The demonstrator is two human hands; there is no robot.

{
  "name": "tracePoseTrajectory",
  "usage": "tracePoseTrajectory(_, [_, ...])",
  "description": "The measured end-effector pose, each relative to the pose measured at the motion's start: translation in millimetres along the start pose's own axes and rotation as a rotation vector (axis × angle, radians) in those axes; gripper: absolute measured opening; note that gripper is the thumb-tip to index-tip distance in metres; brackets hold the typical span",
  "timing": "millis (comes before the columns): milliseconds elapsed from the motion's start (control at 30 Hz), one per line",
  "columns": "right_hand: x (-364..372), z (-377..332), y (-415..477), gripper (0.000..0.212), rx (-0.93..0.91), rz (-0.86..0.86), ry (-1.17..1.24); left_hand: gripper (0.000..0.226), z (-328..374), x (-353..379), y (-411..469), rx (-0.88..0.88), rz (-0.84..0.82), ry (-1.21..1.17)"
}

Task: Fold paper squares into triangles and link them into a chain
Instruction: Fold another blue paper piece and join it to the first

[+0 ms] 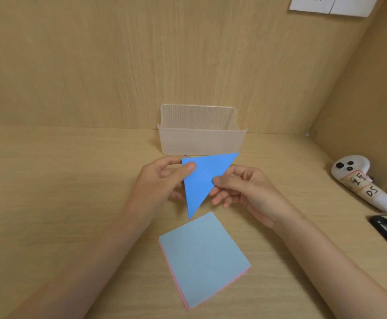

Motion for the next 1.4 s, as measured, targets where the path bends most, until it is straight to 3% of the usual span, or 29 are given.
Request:
tracePoseTrajectory(167, [0.8, 1.9, 2.4, 0.012, -0.059, 0.046, -0.001, 0.004, -1.2, 1.0, -2.1, -0.013, -0.035, -0.018])
tracePoseTrajectory(267, [-1.7, 0.7, 3.9, 0.018, -0.29, 0.168, -0.086, 0.002, -2.7, -0.9, -0.5, -0.051, 0.012, -0.107])
tracePoseTrajectory(400, [2.4, 0.8, 1.6, 0.035, -0.484, 0.086, -0.297, 0.007, -2.0, -1.2, -1.1, -0.062, 0.011, -0.201])
tracePoseTrajectory(533, [3.3, 5.1, 3.2, 0.022, -0.549, 0.073, -0.424, 0.019, -3.1, 2.9, -3.1, -0.075, -0.058, -0.222])
tracePoseTrajectory(800, [-4.3, -0.4, 5.2, 0.023, -0.493, 0.098, -0.158, 0.025, 2.6, 7.4, -10.1, -0.056, -0.234, -0.235])
tracePoseTrajectory(1000, [-2.3, -0.9, 4.3, 0.004, -0.363, 0.144, -0.039, 0.027, 4.1, 7.5, -11.8, -0.103, -0.275, -0.261])
tracePoseTrajectory(1400, [-4.1, -0.3, 4.5, 0.021, -0.265, 0.226, 0.15, 0.023, 2.9, 14.3, -15.0, -0.086, -0.332, -0.162])
Point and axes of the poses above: each hand's wrist, its own y-axis towards the middle knuckle, its own x-axis out of the palm, z = x × y, the point moved 2 cm from there along y, towards the middle knuckle, and after that the axes turned 1 degree about -x, right-handed, at the moved point
